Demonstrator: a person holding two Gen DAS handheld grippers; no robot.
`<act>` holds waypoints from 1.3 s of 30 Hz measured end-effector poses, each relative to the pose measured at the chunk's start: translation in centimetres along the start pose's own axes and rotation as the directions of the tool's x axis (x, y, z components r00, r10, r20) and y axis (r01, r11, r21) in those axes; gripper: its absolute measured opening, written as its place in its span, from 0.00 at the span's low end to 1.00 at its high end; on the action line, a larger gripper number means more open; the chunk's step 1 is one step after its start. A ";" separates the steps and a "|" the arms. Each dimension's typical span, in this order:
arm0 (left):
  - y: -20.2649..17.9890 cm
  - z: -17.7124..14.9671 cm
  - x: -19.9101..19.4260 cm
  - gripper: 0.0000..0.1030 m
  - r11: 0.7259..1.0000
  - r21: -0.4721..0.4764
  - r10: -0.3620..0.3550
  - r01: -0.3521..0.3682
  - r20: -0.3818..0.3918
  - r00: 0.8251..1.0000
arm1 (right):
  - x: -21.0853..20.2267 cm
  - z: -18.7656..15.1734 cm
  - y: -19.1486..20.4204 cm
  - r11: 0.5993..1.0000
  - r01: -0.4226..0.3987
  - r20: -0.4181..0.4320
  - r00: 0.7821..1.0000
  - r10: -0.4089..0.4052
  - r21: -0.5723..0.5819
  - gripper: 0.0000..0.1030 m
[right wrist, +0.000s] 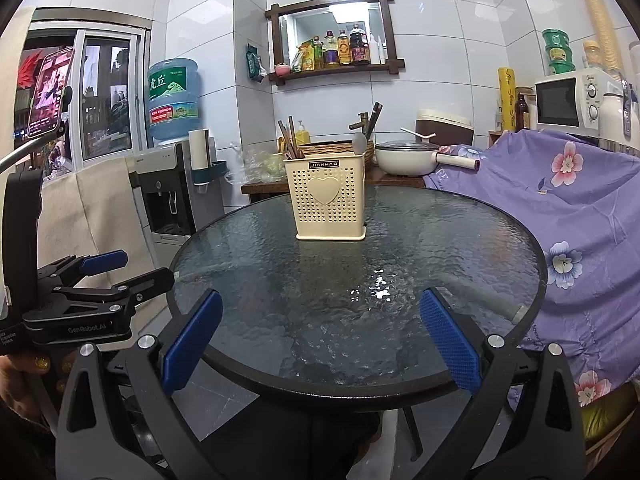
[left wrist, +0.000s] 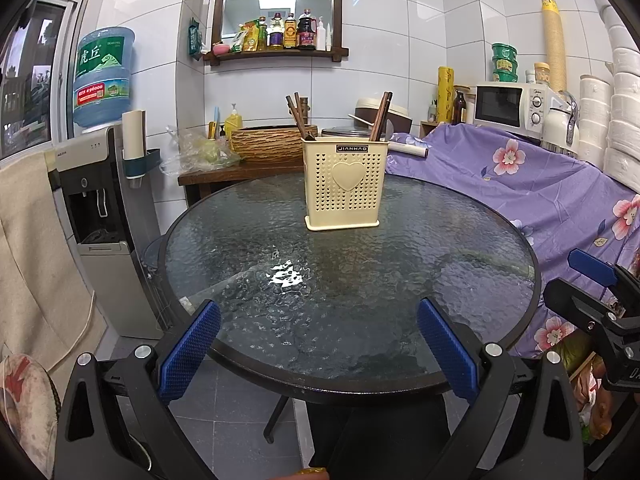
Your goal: Organize utensils
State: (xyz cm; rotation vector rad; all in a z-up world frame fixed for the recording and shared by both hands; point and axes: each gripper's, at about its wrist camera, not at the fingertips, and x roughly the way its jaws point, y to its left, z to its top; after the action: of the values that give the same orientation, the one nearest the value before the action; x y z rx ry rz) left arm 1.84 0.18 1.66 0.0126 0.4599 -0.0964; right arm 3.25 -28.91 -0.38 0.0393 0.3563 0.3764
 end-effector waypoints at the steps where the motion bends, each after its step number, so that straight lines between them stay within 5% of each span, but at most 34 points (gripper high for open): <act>1: 0.0 0.0 0.0 0.94 1.000 -0.001 0.000 0.000 -0.001 1.000 | 0.0 0.0 0.0 1.000 0.001 0.000 1.000 -0.001 0.000 0.94; 39: 0.3 0.0 -0.1 0.94 1.000 0.006 0.010 -0.010 -0.002 1.000 | -0.1 0.1 -0.5 0.999 0.040 0.010 0.999 -0.040 -0.009 0.94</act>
State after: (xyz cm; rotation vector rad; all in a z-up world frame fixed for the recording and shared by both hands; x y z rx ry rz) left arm 1.82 0.46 1.73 0.0207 0.4612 -0.0878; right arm 3.36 -29.39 -0.26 0.0249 0.3455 0.3378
